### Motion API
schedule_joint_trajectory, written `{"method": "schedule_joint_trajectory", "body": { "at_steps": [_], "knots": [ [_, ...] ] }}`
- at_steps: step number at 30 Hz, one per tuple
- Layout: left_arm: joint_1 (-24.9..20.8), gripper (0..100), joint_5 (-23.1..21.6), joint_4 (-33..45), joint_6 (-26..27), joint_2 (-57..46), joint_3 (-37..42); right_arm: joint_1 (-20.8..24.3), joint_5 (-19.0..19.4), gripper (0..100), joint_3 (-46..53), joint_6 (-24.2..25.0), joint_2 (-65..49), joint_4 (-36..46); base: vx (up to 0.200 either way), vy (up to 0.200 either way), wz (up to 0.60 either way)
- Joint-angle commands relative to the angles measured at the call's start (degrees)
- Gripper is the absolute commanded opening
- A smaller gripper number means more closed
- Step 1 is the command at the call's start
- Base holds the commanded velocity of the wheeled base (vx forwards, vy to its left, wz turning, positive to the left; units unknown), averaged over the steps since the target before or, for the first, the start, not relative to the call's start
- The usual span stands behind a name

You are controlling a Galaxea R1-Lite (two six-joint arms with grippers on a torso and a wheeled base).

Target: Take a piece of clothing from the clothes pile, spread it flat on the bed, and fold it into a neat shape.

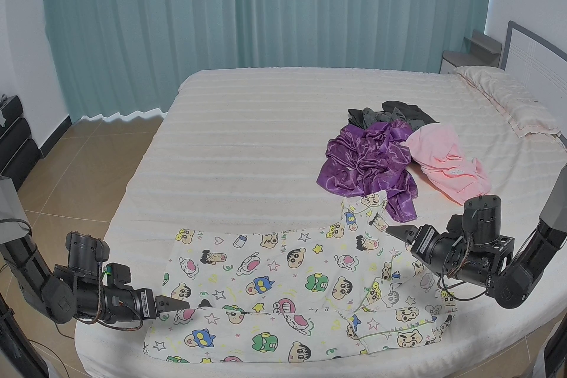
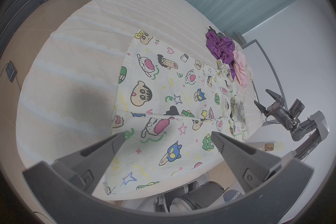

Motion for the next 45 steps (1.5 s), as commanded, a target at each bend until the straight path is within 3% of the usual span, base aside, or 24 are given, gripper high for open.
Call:
{"method": "schedule_joint_trajectory", "body": {
  "at_steps": [1, 14, 19, 25, 36, 39, 45],
  "knots": [
    [-0.03, 100, 0.08, -0.01, -0.01, 0.06, -0.34, 0.02, 0.01, 100, 0.01, 0.0, 0.0, -0.04, 0.0, 0.0, 0.0],
    [0.06, 100, 0.52, -1.5, -0.45, 1.29, -0.61, 0.02, 0.01, 100, 0.01, -0.09, -0.09, -0.04, 0.0, 0.0, 0.0],
    [0.06, 100, 0.7, -4.49, -4.93, 1.56, -0.61, 0.02, 0.01, 100, 0.01, -0.17, -0.09, -0.04, 0.0, 0.0, 0.0],
    [0.06, 100, 0.79, -5.01, -5.19, 1.91, -0.52, 0.02, 0.01, 100, 0.09, -0.09, -0.09, -0.92, 0.167, 0.0, 0.0],
    [0.06, 100, 1.14, -5.1, -5.02, 2.0, -0.7, 0.1, 0.01, 100, 0.36, -0.17, -0.09, -1.54, 0.0, 0.0, 0.0],
    [0.06, 100, 4.04, -5.1, -5.19, 2.0, -2.72, 0.1, 0.01, 100, 0.36, -0.17, -0.09, -1.54, 0.0, 0.0, 0.0],
    [0.24, 100, 12.3, -3.7, -5.55, 9.91, -16.96, 0.1, 0.01, 100, 0.36, -0.26, 0.09, -1.54, 0.0, 0.0, 0.0]
  ]
}}
